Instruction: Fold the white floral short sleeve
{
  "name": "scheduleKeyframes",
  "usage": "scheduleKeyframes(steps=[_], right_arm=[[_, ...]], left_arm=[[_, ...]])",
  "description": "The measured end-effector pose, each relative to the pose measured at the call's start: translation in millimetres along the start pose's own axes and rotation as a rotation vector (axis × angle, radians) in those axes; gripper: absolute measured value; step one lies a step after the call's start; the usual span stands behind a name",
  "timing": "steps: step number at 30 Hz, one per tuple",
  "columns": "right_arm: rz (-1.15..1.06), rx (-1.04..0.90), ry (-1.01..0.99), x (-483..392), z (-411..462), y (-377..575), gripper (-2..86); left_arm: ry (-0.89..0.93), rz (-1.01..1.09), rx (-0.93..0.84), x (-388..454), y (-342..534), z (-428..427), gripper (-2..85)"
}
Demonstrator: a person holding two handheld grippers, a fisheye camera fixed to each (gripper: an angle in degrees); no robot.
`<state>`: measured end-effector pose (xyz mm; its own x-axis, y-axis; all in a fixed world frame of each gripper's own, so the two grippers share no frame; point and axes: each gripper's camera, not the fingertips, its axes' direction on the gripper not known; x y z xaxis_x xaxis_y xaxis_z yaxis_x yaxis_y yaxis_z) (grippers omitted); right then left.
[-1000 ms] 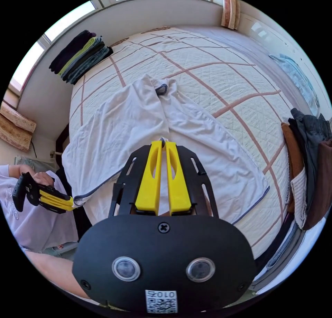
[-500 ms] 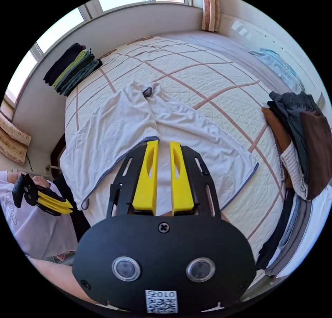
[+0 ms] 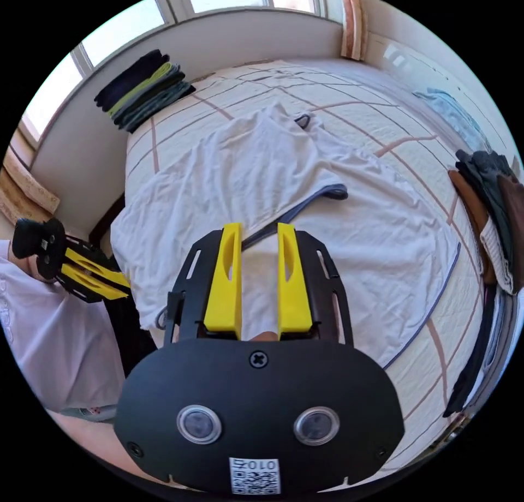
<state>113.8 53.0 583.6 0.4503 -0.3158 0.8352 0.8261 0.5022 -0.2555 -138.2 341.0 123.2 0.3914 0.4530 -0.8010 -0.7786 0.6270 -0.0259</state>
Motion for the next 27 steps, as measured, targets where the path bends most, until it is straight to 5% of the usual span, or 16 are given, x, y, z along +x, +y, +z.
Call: scheduleKeyframes(steps=[5,10,17,24,27], right_arm=[[0.001,0.157,0.095,-8,-50,-26,11.3],[-0.027,0.029,0.180,-27,-41,-127,11.5],[0.005,-0.142,0.230,-64,3,-267,11.9],[-0.023,-0.452,0.417,-77,71,-302,7.6],[-0.020,-0.418,0.409,-79,71,-304,5.6]], left_arm=[[-0.014,-0.281,0.101,-55,59,-49,6.5],[0.118,-0.597,0.154,-132,115,-42,8.0],[0.224,-0.633,0.153,-176,114,-33,9.0],[0.242,-0.634,0.189,-184,139,-57,7.6],[0.310,-0.649,0.173,-202,134,-40,5.9]])
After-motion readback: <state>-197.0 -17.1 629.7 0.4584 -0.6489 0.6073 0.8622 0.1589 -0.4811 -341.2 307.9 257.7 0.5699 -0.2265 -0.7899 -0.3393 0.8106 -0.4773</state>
